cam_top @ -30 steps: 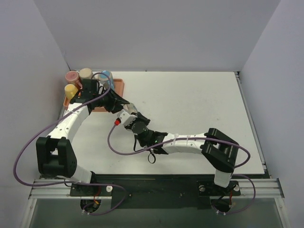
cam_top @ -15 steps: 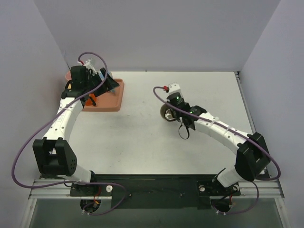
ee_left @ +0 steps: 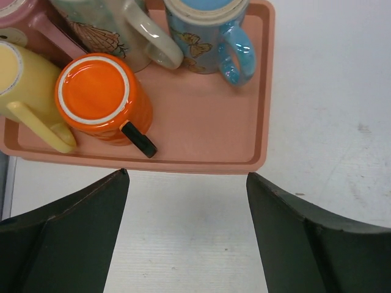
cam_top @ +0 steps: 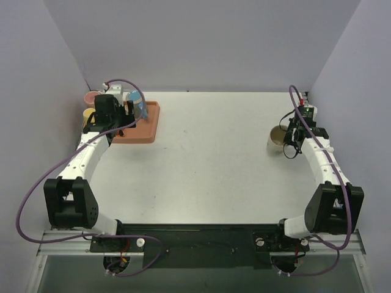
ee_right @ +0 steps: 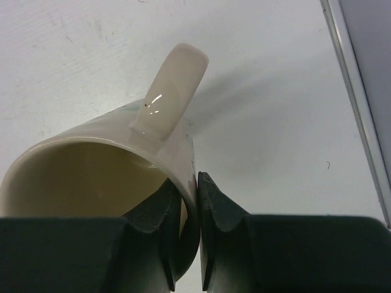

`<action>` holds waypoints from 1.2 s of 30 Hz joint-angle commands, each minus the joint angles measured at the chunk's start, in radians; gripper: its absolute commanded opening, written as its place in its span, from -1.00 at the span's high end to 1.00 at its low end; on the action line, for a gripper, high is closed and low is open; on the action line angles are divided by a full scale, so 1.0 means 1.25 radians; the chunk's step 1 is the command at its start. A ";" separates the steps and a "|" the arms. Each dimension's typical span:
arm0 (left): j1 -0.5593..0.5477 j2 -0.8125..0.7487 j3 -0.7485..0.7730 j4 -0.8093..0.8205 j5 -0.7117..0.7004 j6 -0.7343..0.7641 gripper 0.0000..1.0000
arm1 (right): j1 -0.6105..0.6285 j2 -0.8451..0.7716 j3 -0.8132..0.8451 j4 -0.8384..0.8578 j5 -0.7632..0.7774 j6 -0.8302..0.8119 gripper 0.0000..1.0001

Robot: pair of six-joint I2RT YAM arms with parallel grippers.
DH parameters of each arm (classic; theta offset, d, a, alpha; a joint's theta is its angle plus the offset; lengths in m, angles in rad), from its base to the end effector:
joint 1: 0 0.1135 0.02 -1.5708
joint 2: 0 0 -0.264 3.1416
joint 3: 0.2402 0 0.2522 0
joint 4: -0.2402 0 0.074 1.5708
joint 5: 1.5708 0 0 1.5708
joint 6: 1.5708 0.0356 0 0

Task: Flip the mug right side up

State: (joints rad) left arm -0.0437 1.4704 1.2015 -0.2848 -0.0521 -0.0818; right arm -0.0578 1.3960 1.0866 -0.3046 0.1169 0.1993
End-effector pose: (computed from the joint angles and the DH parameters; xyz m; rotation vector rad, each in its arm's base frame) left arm 0.3386 -0.0130 0.3113 -0.0713 2.1225 -0.0190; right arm 0.3143 -0.0223 0.2930 0.3450 2.1529 -0.0473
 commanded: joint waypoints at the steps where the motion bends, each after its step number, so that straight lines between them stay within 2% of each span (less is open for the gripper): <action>1: 0.014 0.035 0.008 0.055 -0.049 0.040 -0.77 | -0.055 0.040 0.022 0.060 -0.119 0.041 1.00; 10: 0.073 0.123 0.052 0.036 -0.034 0.012 -0.77 | -0.075 0.162 0.123 -0.045 -0.074 0.031 1.00; 11: 0.079 0.132 0.055 0.038 -0.034 0.007 -0.76 | -0.074 0.164 0.126 -0.047 -0.067 0.030 0.93; 13: 0.090 0.139 0.053 0.057 -0.036 -0.004 -0.76 | -0.073 0.162 0.133 -0.053 -0.062 0.027 0.51; 14: 0.093 0.140 0.045 0.066 -0.037 -0.009 -0.75 | -0.072 0.159 0.139 -0.058 -0.057 0.025 0.21; 16: 0.096 0.147 0.038 0.093 -0.055 -0.015 -0.68 | -0.065 0.146 0.150 -0.069 -0.042 0.016 -0.04; 21: 0.091 0.186 0.045 0.123 -0.085 -0.024 -0.35 | -0.012 0.081 0.196 -0.132 0.078 -0.011 -0.31; 24: 0.078 0.212 0.048 0.141 -0.134 -0.030 -0.32 | 0.041 0.032 0.190 -0.133 0.140 -0.017 -0.65; 25: 0.066 0.223 0.046 0.154 -0.147 -0.033 -0.31 | 0.061 0.010 0.181 -0.133 0.158 -0.013 -0.91; 30: 0.018 0.277 0.051 0.200 -0.335 -0.077 -0.35 | 0.110 -0.066 0.149 -0.129 0.239 0.009 -0.95; 34: 0.010 0.312 0.086 0.187 -0.340 -0.095 -0.17 | 0.139 -0.119 0.111 -0.118 0.260 -0.004 -0.96; 36: 0.009 0.333 0.108 0.168 -0.339 -0.109 -0.01 | 0.146 -0.135 0.092 -0.120 0.257 -0.008 -0.96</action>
State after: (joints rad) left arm -0.0311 1.8557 1.2476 -0.1078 -0.4076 -0.1719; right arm 0.1055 1.2625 1.2495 -0.4309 0.3668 0.1974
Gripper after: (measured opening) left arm 0.546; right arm 0.977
